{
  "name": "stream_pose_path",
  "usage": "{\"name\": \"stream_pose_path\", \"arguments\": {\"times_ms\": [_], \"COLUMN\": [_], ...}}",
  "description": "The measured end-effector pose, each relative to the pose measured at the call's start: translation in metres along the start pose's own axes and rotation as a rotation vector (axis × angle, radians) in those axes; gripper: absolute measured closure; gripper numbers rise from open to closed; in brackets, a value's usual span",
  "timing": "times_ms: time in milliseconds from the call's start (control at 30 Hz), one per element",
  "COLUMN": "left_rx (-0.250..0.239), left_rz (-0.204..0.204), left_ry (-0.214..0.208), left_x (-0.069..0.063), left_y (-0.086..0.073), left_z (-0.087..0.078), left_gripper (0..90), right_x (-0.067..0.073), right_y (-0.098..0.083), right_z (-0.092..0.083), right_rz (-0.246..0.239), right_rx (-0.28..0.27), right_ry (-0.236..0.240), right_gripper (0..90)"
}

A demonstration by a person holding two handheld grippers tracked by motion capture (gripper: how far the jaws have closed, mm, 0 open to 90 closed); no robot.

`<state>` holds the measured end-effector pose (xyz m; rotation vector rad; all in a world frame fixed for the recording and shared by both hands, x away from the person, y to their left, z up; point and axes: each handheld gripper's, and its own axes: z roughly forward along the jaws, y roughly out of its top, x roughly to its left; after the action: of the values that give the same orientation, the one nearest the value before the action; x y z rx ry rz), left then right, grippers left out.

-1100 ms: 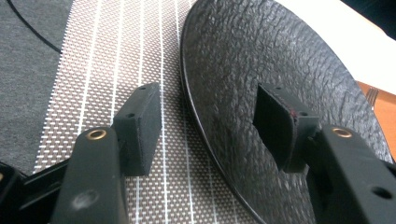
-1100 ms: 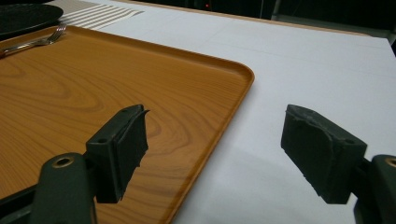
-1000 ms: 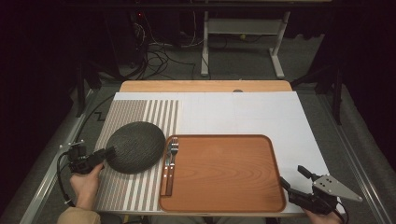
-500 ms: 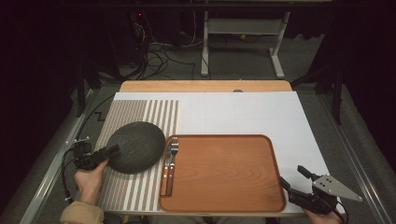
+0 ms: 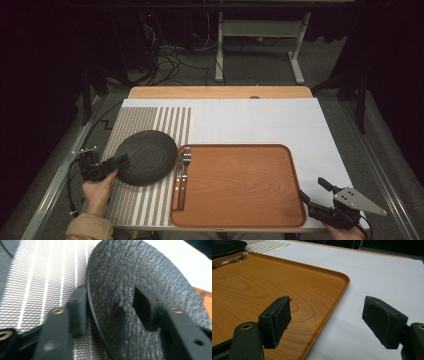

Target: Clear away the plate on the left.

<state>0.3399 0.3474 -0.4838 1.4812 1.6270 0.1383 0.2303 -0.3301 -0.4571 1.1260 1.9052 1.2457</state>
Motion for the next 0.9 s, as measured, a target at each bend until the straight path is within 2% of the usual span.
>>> {"name": "stream_pose_path", "arguments": {"times_ms": [133, 433, 667, 767, 900], "left_rx": [-0.004, -0.015, -0.011, -0.011, -0.010], "left_rz": [-0.003, 0.011, 0.006, -0.004, -0.028], "left_ry": [0.005, 0.019, 0.063, 0.058, 0.029], "left_x": [-0.0008, -0.0022, -0.0007, 0.0003, 0.0043], "left_y": [-0.0002, -0.0006, -0.0001, 0.0003, 0.0013], "left_z": [0.0009, 0.0040, 0.0030, 0.0029, 0.0022], "left_gripper": [57.7, 61.3, 64.9, 65.6, 66.6], "right_x": [0.0003, 0.0009, 0.0011, 0.0011, 0.0031], "right_y": [0.0000, 0.0000, 0.0002, 0.0002, 0.0005], "right_z": [0.0004, 0.0010, 0.0014, 0.0018, 0.0013], "right_rz": [-0.002, -0.008, -0.012, -0.018, -0.028], "right_rx": [0.002, 0.006, 0.010, 0.012, 0.017], "right_ry": [0.001, 0.003, 0.003, 0.005, 0.012], "right_gripper": [23.4, 24.1, 24.1, 24.5, 24.6]}}
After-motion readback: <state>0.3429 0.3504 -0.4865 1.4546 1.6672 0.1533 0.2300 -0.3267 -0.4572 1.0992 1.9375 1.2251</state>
